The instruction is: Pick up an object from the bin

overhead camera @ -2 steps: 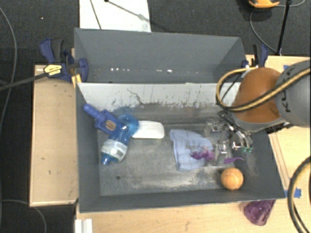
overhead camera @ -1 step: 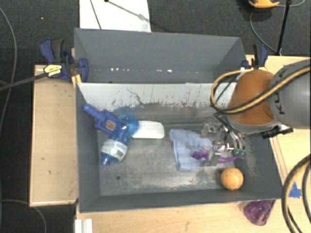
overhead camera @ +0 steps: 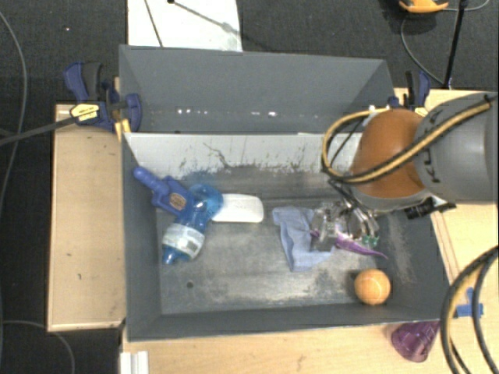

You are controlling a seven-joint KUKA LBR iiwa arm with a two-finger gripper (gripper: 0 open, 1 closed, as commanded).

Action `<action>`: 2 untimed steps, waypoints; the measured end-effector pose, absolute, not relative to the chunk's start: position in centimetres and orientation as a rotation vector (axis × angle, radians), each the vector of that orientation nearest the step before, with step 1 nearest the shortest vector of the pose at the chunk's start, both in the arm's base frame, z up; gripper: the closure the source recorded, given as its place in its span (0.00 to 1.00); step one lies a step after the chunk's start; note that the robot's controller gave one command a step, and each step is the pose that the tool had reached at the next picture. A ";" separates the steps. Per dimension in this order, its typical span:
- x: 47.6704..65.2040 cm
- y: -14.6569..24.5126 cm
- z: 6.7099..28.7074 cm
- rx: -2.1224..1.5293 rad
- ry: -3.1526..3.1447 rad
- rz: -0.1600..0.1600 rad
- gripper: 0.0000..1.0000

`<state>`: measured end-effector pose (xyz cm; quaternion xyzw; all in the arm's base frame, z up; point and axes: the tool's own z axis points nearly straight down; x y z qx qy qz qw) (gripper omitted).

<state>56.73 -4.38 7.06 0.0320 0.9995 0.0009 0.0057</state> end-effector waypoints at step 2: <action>57.6 -4.4 23.1 0.039 3.123 0.001 1.00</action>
Offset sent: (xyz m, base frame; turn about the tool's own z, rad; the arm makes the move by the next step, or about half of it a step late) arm 0.0068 -0.0002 0.1581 -0.0417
